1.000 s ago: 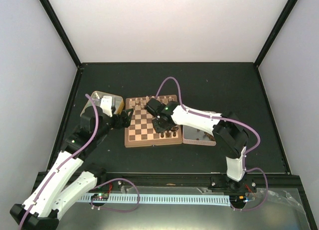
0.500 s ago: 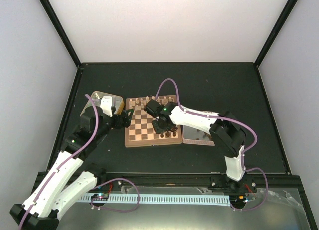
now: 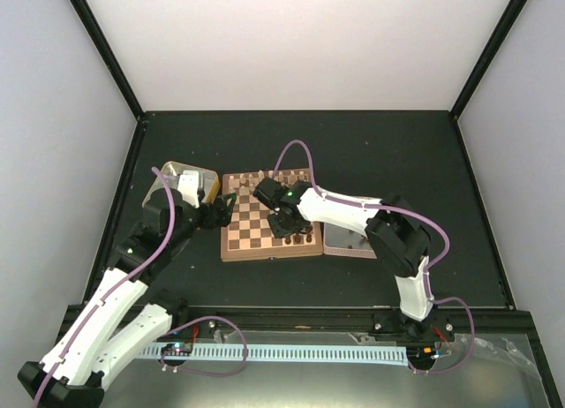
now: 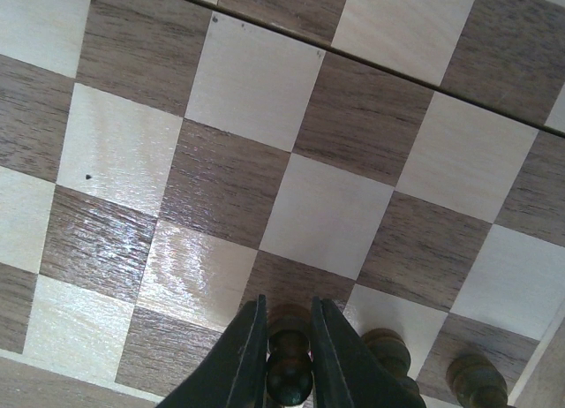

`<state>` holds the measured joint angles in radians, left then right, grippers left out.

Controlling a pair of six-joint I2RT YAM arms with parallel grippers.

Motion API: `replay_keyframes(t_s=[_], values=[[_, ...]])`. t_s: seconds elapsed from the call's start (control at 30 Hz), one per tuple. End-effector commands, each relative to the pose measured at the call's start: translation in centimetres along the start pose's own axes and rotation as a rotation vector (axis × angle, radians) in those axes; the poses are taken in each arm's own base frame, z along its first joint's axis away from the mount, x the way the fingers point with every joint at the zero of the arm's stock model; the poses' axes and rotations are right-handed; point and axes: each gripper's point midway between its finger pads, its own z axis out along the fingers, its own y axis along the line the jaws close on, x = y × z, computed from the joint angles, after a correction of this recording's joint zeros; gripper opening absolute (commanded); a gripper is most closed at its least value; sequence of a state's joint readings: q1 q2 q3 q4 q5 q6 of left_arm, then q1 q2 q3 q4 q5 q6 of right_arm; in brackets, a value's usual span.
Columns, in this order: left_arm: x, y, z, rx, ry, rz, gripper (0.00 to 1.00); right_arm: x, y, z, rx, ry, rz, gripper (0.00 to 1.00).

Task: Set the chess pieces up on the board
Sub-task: Place the chess piece on the chessboard.

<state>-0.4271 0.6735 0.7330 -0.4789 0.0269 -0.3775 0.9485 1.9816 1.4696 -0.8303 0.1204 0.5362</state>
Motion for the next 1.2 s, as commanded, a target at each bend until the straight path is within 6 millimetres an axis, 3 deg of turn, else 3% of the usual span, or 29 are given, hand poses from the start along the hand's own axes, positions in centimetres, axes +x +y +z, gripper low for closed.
replay_keyframes(t_s=[0.0, 0.3, 0.53, 0.77, 0.93, 1.07, 1.17], values=[[-0.1, 0.2, -0.2, -0.011, -0.014, 0.001, 0.99, -0.9, 0.4, -0.2, 0.001, -0.028, -0.006, 0.16], [0.0, 0.3, -0.2, -0.015, -0.011, 0.001, 0.99, -1.2, 0.4, -0.4, 0.007, -0.038, -0.006, 0.16], [0.0, 0.3, -0.3, -0.014, -0.01, 0.003, 0.99, -1.6, 0.5, -0.8, 0.006, -0.048, -0.002, 0.24], [-0.3, 0.2, -0.5, -0.011, -0.019, 0.002, 0.99, -3.7, 0.0, -4.0, -0.004, -0.155, 0.044, 0.25], [-0.4, 0.1, -0.5, -0.009, -0.024, 0.003, 0.99, -4.5, -3.6, -6.4, 0.014, -0.231, 0.164, 0.28], [-0.5, -0.1, -0.5, 0.006, -0.02, 0.015, 0.99, -3.3, -8.6, -7.9, 0.055, -0.27, 0.282, 0.29], [-0.5, -0.4, -0.3, 0.016, -0.017, 0.017, 0.99, -1.3, -12.6, -7.7, 0.095, -0.271, 0.366, 0.31]])
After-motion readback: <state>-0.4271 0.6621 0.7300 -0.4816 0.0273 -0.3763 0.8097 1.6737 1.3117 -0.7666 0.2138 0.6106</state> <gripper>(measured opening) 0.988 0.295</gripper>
